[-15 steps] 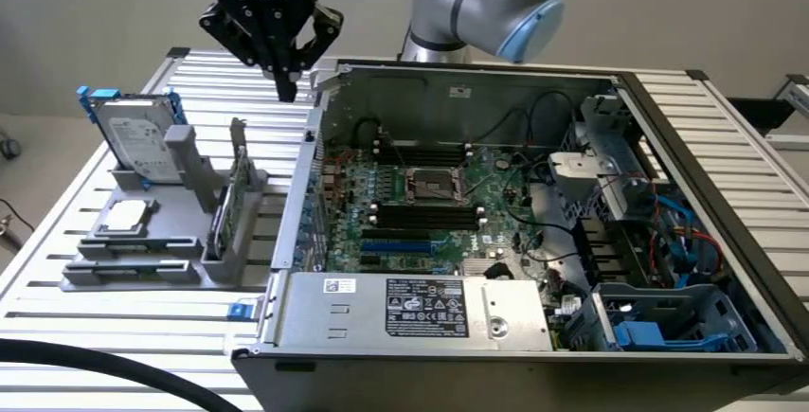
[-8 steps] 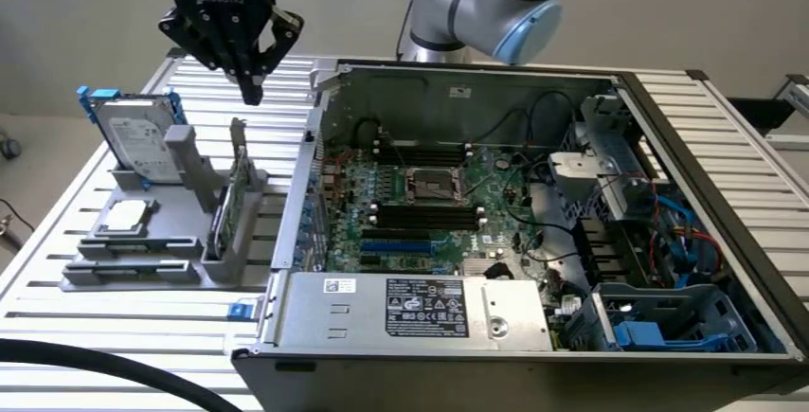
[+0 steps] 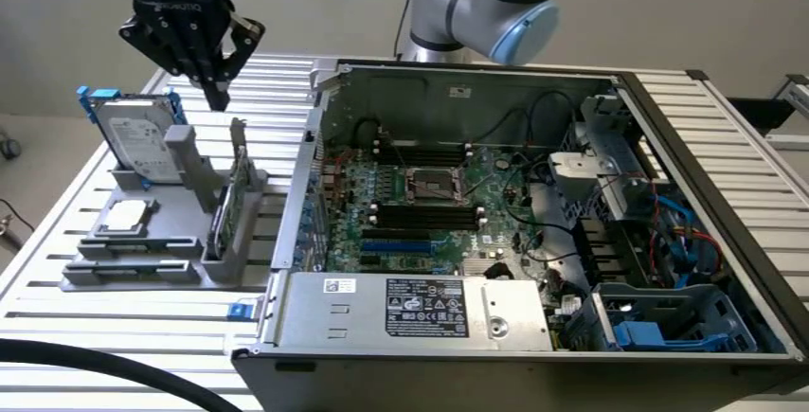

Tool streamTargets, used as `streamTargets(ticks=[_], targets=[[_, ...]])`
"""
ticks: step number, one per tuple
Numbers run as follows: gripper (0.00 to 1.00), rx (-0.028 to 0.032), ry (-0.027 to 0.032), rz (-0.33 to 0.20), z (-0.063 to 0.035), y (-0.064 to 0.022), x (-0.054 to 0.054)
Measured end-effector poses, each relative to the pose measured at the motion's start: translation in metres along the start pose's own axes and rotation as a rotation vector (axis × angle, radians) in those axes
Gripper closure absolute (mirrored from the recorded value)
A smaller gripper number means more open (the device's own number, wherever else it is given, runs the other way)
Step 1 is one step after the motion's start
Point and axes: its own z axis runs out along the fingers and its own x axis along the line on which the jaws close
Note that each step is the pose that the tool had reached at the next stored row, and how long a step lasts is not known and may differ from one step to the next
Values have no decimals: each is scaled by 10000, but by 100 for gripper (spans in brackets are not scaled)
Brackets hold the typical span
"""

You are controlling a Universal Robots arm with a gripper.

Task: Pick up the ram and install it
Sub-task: 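Reach for the ram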

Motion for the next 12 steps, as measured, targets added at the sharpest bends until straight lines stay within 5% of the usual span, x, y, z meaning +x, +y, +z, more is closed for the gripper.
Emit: streamTargets(ticks=[12], targets=[[89,11,69,4,136,-91,544]])
